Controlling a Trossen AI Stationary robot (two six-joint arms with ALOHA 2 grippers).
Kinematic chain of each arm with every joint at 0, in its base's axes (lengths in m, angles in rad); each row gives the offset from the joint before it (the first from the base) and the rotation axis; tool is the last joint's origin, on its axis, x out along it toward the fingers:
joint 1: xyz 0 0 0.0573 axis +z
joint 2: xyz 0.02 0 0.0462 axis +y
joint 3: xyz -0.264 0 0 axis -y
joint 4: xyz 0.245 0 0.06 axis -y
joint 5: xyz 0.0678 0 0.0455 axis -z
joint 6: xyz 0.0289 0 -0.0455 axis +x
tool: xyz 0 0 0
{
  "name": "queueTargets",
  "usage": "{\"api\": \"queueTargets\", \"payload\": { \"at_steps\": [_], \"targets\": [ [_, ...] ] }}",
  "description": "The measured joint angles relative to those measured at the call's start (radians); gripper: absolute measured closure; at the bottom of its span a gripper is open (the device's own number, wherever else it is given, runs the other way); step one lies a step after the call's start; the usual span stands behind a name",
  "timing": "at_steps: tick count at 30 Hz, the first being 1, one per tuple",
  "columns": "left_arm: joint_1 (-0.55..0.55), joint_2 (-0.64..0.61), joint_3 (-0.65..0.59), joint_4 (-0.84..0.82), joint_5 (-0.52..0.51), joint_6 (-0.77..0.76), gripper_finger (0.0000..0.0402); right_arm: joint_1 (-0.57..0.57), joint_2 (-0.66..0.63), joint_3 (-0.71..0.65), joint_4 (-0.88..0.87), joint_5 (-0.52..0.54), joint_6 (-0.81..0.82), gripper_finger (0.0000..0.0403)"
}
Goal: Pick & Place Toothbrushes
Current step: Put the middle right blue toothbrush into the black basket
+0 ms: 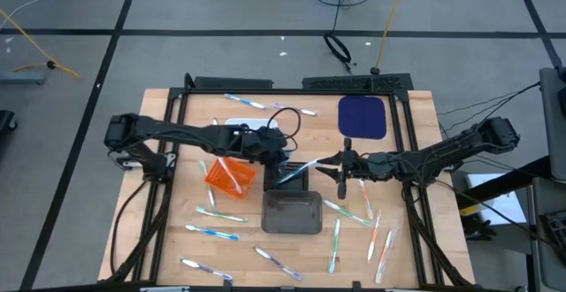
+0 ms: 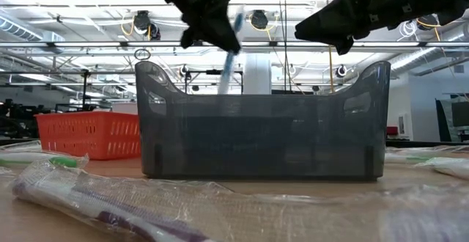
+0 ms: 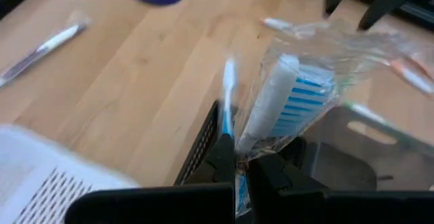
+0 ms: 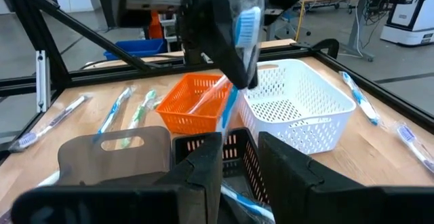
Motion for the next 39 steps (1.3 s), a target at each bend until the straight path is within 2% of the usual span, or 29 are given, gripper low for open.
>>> {"api": "queueTargets", "payload": {
  "at_steps": [8, 20, 36, 39],
  "targets": [
    [0.002, 0.071, 0.061, -0.049, 0.016, 0.027, 0.0398, 0.000, 0.000, 0.000, -0.006, 0.000, 0.006, 0.0316],
    [0.010, 0.136, 0.062, -0.067, 0.025, 0.043, 0.0374, 0.000, 0.000, -0.001, -0.012, 0.000, 0.008, 0.0316],
    [0.013, 0.138, 0.063, -0.092, 0.036, 0.052, 0.0370, 0.000, 0.000, -0.001, -0.012, 0.001, 0.009, 0.0316],
    [0.013, 0.138, 0.063, -0.091, 0.051, 0.069, 0.0360, 0.000, 0.000, -0.001, -0.012, 0.000, 0.009, 0.0316]
  ]
}}
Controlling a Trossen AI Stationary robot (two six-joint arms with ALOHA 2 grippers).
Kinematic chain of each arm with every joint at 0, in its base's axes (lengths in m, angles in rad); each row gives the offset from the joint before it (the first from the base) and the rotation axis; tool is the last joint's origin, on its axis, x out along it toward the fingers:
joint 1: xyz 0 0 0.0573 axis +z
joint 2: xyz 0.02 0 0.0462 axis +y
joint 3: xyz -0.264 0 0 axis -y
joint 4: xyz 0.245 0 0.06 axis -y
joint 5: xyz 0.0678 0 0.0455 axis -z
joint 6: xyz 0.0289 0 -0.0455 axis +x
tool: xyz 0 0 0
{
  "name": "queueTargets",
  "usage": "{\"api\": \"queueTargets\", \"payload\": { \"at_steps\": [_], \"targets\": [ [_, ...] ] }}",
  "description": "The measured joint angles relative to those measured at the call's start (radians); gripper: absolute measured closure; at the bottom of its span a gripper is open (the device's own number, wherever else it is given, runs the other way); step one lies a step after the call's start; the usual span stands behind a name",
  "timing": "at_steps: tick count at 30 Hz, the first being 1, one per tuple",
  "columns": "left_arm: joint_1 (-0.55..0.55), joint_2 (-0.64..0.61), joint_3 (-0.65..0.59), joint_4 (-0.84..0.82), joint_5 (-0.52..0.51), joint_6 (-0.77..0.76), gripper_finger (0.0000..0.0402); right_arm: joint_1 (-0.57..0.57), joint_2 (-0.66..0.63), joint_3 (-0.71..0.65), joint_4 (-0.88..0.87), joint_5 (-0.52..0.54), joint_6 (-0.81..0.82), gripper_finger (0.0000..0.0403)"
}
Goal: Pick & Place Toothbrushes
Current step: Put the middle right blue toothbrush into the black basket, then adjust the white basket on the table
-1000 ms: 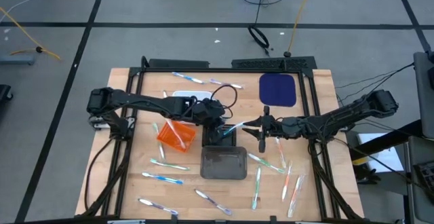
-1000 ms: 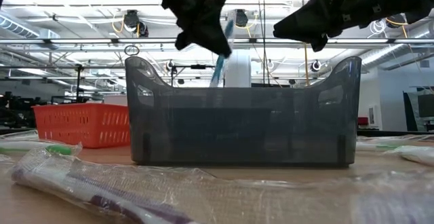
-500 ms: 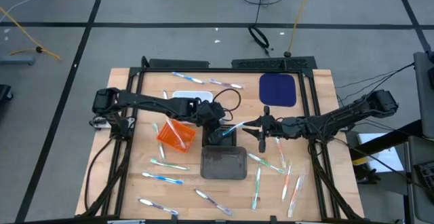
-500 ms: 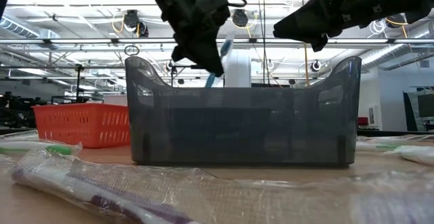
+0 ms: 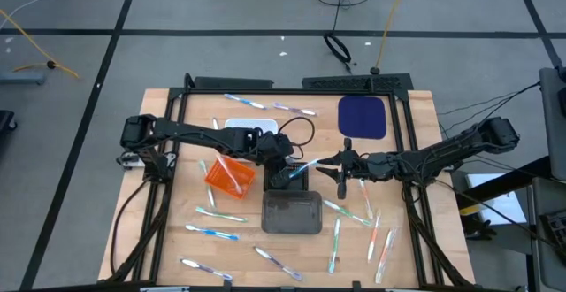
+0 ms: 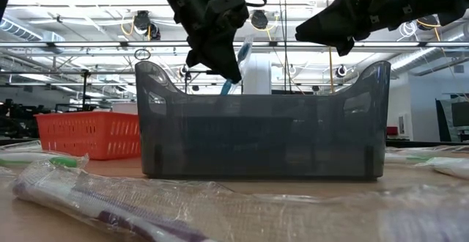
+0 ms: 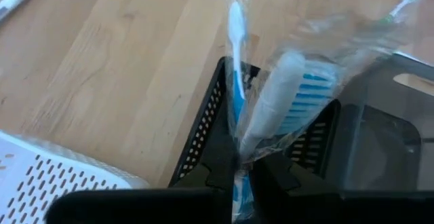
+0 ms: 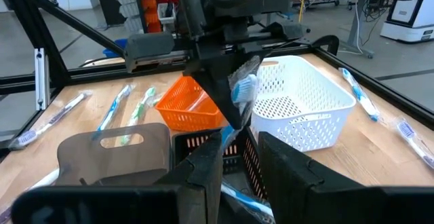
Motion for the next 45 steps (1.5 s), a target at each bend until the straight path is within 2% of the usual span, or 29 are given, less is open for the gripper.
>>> {"api": "queueTargets", "payload": {
  "at_steps": [8, 18, 23, 31, 36, 45],
  "targets": [
    [0.000, 0.000, 0.000, 0.004, 0.010, 0.000, 0.0284, 0.000, 0.000, 0.000, 0.000, 0.000, 0.000, 0.0316],
    [0.001, 0.000, 0.000, 0.045, 0.022, 0.003, 0.0227, 0.000, 0.000, 0.000, 0.000, 0.000, 0.000, 0.0316],
    [0.011, 0.000, 0.000, 0.032, -0.018, -0.012, 0.0220, 0.000, 0.000, 0.000, 0.000, 0.000, 0.000, 0.0316],
    [0.086, -0.013, -0.001, -0.095, -0.106, -0.218, 0.0220, 0.000, 0.000, 0.000, -0.003, 0.000, 0.000, 0.0316],
    [0.147, -0.013, -0.001, -0.134, -0.105, -0.327, 0.0220, 0.000, 0.000, 0.000, -0.008, 0.000, 0.000, 0.0316],
    [0.199, 0.005, -0.001, -0.129, -0.069, -0.351, 0.0220, 0.000, 0.000, 0.000, -0.019, 0.000, 0.000, 0.0316]
  ]
}}
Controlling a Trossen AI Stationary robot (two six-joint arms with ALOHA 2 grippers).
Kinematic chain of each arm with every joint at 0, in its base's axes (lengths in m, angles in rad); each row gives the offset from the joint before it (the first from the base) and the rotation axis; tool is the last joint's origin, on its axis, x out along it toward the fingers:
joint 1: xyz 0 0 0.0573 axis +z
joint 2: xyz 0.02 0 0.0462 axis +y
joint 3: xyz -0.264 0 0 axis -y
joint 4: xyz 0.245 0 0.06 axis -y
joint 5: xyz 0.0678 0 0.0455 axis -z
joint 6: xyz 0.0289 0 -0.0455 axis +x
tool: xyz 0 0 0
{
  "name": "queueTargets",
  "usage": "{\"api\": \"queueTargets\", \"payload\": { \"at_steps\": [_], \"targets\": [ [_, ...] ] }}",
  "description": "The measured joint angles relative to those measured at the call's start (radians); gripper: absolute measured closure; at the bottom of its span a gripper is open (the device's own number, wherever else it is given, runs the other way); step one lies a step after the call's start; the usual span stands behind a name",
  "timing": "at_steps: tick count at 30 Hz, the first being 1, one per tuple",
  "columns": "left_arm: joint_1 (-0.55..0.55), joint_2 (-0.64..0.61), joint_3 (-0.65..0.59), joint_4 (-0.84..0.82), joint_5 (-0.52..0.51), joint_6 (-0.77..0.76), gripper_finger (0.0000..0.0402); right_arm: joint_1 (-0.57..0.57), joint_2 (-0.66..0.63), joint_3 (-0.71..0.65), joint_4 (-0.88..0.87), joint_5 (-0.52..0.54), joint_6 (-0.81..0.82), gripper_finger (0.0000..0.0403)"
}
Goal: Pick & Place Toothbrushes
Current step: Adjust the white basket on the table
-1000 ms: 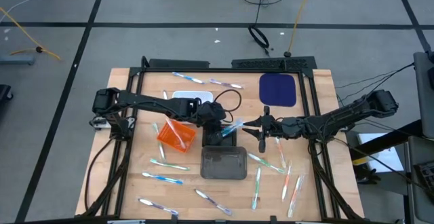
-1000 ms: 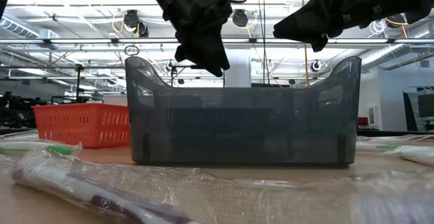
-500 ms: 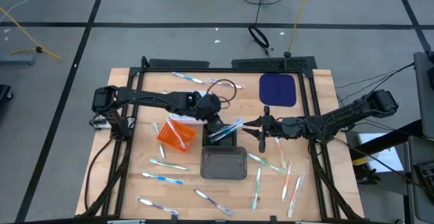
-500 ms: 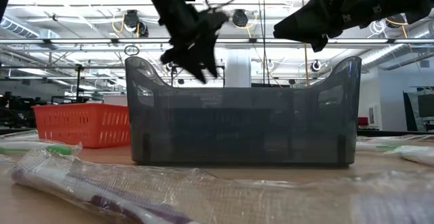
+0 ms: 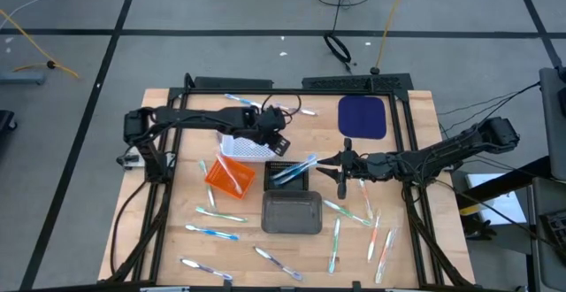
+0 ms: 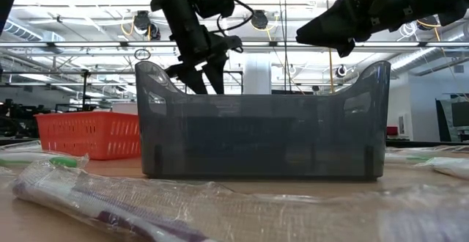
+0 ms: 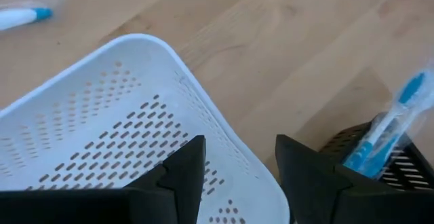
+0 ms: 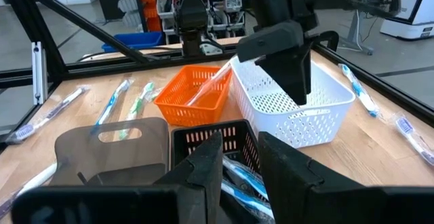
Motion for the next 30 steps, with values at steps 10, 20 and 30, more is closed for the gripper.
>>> {"api": "queueTargets", "payload": {
  "at_steps": [10, 20, 30],
  "targets": [
    [0.003, 0.050, 0.000, 0.015, 0.043, -0.014, 0.0220, 0.000, 0.000, 0.000, -0.004, 0.001, 0.000, 0.0316],
    [0.005, 0.083, 0.000, 0.109, 0.104, -0.008, 0.0220, 0.000, 0.000, 0.000, -0.011, 0.001, 0.000, 0.0316],
    [0.006, 0.083, 0.000, 0.182, 0.117, 0.002, 0.0220, 0.000, 0.000, 0.000, -0.011, 0.000, 0.000, 0.0316]
  ]
}}
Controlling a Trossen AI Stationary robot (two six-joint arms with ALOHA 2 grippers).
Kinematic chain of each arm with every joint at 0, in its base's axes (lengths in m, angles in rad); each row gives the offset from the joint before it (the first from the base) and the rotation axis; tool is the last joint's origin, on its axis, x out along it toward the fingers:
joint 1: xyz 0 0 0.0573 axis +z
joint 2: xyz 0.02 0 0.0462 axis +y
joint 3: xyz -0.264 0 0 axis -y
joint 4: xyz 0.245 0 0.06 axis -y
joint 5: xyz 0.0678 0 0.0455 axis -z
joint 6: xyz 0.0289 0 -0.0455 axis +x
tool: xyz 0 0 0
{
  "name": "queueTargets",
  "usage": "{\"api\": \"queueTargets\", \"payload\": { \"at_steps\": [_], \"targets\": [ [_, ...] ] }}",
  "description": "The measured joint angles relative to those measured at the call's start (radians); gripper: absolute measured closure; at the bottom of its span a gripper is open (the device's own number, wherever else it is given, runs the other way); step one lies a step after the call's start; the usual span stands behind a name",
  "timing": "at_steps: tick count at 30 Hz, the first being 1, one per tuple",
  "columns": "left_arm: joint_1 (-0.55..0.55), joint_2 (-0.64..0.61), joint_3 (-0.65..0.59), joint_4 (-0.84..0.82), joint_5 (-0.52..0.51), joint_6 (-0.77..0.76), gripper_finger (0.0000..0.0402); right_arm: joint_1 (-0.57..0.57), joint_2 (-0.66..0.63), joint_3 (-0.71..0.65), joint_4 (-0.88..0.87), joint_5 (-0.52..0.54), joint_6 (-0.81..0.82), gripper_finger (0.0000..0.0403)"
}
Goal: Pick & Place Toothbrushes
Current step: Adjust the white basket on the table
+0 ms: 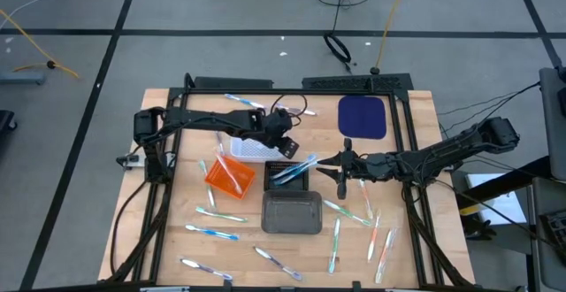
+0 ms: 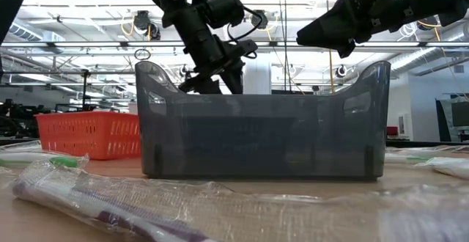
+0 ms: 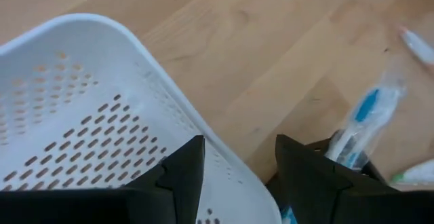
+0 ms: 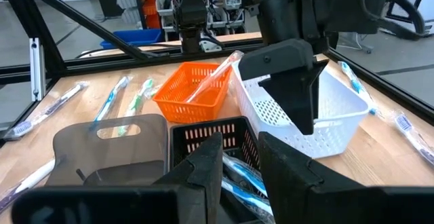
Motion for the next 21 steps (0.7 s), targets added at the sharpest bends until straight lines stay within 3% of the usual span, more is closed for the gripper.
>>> {"api": "queueTargets", "payload": {
  "at_steps": [14, 21],
  "targets": [
    [0.000, 0.000, 0.000, 0.101, 0.039, 0.016, 0.0220, 0.000, 0.000, 0.000, 0.000, 0.000, 0.000, 0.0316],
    [-0.001, 0.000, 0.000, 0.075, 0.040, 0.059, 0.0220, 0.000, 0.000, 0.000, -0.001, 0.000, 0.000, 0.0316]
  ]
}}
